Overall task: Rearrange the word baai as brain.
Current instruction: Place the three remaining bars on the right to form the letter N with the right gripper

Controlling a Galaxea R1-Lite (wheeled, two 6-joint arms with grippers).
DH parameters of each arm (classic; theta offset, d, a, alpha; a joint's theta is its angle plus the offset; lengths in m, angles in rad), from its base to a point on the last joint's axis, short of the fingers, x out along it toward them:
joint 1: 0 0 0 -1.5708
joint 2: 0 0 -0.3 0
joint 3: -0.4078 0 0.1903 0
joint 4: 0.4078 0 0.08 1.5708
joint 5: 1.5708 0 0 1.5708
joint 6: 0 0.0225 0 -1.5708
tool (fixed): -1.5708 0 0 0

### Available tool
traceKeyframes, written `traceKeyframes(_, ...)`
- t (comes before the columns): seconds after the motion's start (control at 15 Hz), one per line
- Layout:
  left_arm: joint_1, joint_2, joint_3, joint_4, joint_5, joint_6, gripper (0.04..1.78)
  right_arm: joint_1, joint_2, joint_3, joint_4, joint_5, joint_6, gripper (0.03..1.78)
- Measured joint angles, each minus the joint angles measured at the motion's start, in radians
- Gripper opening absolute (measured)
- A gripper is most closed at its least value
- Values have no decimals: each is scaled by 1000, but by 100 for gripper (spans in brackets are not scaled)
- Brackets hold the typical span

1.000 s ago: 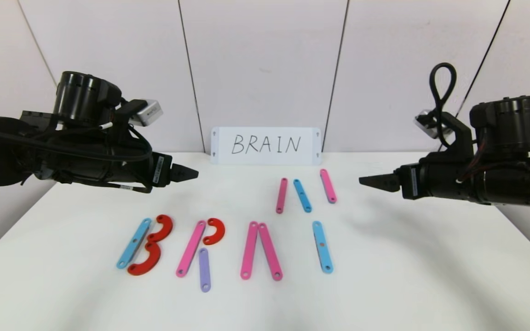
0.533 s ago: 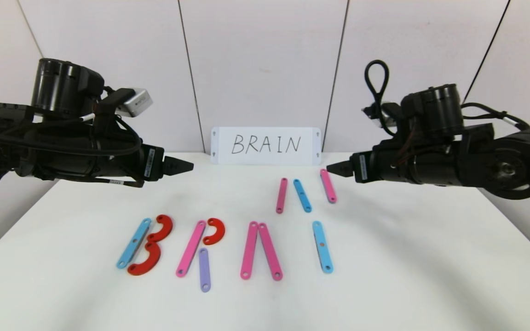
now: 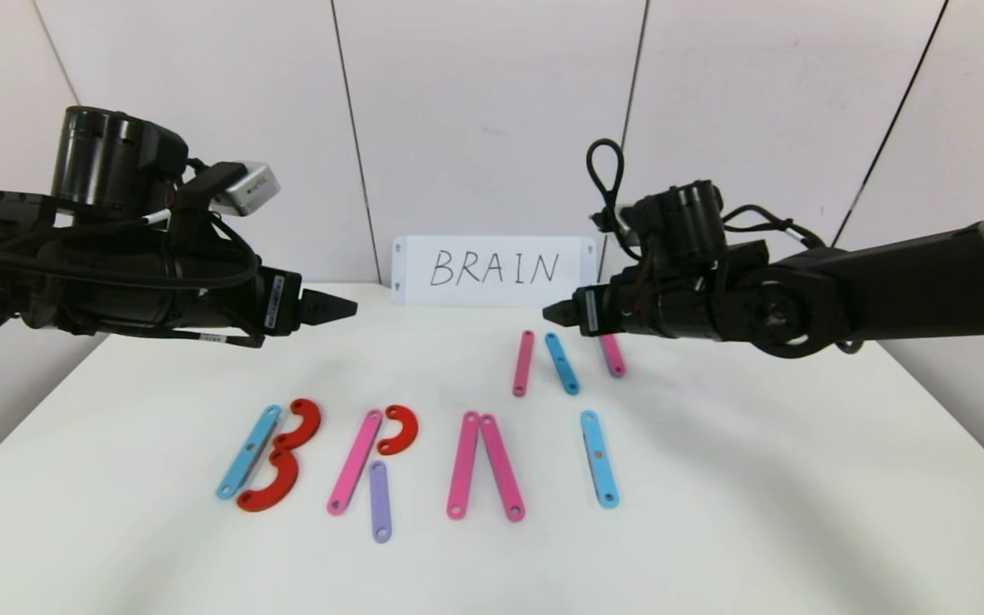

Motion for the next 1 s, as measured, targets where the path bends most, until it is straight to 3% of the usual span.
traceKeyframes(0.2,-1,3,2,0,0,0,174,23,69,-51,-1,-29,5,174)
traceKeyframes(0.67,-5,7,3,0,0,0,174,82,215,-154,1,-36,43,174)
traceKeyframes(0.87,-5,10,3,0,0,0,174,116,263,-192,-4,-85,43,174)
traceKeyframes(1.0,-5,11,2,0,0,0,174,126,291,-210,-10,-91,43,174)
